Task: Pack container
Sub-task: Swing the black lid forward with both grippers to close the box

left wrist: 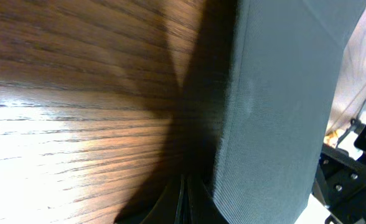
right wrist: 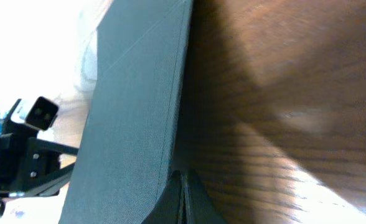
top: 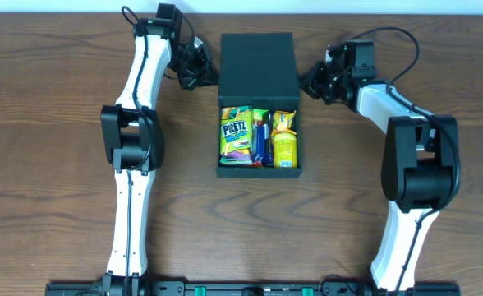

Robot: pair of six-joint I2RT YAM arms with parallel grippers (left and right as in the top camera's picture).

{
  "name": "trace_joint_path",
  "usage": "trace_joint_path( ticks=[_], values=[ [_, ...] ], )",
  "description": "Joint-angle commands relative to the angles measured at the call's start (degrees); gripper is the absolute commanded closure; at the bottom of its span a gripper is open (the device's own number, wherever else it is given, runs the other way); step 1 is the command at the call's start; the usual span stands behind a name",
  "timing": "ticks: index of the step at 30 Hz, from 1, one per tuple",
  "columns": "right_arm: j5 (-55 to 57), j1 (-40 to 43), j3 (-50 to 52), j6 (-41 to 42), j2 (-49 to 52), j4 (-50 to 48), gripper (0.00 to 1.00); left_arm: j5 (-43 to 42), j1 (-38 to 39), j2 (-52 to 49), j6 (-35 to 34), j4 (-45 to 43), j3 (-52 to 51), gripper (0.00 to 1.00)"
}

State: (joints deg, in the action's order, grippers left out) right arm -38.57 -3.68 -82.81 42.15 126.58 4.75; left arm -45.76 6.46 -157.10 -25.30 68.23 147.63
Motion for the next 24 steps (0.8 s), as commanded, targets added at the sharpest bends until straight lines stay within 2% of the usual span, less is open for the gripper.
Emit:
trace_joint_path(
  ticks=[1,8,20,24],
  values=[
    [-8.0,0.2,-1.2,-3.3,0.2,-2.5,0.99,-2.4,0.2,-0.6,3.8,0.3,0.7,0.94],
    [-17.3,1.4,-2.6,-6.8,0.2,-6.8,0.99,-2.2,-0.6,2.2,9.2,0.3,3.0,0.94],
    [-25.8,1.4,-11.7,-10.6,0.2,-6.9,0.99,-1.6,-0.6,10.1,15.6,0.2,4.5,0.94],
    [-30.1,1.4,-12.3,-11.8,-0.4,-6.7,0.98,2.7,-0.6,14.2,17.6,0.7,4.5,0.94]
  ],
)
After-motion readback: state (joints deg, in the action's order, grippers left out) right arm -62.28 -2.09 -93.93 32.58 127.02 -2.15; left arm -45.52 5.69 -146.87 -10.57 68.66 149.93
